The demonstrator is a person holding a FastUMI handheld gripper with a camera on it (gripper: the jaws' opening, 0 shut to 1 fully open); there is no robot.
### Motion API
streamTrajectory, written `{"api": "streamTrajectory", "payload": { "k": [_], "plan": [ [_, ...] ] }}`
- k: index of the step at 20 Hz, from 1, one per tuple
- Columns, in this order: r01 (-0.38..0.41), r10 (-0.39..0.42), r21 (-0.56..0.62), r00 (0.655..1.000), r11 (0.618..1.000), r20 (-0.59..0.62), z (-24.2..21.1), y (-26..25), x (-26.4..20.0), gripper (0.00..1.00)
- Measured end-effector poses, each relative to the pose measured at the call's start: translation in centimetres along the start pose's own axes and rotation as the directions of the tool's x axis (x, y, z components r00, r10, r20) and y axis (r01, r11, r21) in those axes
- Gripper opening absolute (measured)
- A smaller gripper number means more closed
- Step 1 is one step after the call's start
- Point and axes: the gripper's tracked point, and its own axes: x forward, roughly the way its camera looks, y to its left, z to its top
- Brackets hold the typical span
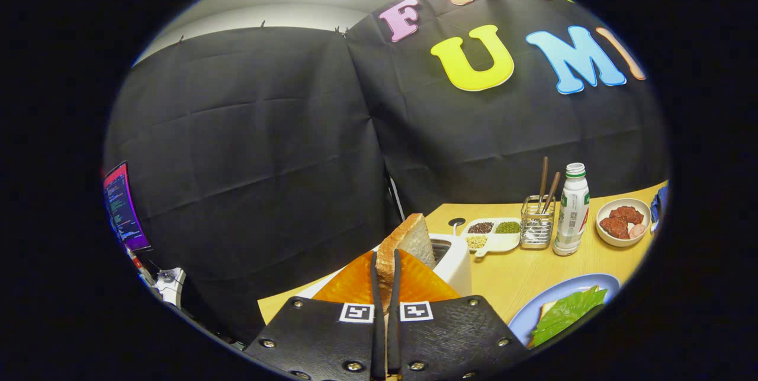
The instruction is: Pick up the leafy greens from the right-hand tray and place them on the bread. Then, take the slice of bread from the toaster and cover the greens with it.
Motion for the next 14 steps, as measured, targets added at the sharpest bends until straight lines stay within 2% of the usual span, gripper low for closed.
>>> {"api": "streamTrajectory", "payload": {
  "k": [6,9,11,14],
  "plan": [
    [-0.027,0.025,0.07,0.999,0.997,0.023,1.3,-0.7,-1.4,0.02],
    [-0.049,0.039,0.127,0.996,0.991,0.079,3.5,-1.1,-2.2,0.02],
    [-0.061,0.048,0.128,0.994,0.99,0.1,4.6,-1.8,-2.9,0.02],
    [-0.027,0.015,0.096,0.992,0.995,0.128,5.7,-3.8,-4.6,0.02]
  ]
}}
